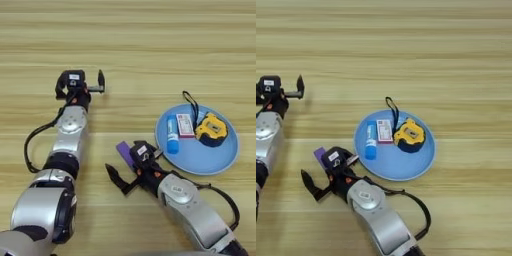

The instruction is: Move the objects on the table

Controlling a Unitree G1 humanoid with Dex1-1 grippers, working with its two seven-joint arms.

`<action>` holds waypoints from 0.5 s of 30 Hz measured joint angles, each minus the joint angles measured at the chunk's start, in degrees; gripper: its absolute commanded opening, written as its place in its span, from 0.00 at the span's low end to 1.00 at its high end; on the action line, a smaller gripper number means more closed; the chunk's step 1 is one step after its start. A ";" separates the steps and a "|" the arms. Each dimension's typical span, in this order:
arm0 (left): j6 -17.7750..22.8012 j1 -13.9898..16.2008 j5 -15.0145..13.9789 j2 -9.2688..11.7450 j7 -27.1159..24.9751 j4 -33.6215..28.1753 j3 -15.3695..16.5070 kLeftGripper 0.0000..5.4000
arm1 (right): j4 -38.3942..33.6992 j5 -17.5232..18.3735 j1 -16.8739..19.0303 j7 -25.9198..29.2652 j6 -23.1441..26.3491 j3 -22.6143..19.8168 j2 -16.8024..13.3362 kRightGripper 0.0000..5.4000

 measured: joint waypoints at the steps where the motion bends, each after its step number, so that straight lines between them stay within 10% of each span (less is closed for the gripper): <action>1: 0.27 -0.01 -0.01 -0.05 -0.17 0.11 -0.03 1.00 | -0.06 0.16 0.03 0.00 0.08 -0.03 0.00 1.00; 15: 6.26 -0.65 0.83 0.86 -0.54 4.83 -1.06 1.00 | -0.67 1.59 0.24 -0.93 0.86 -0.30 -0.01 0.91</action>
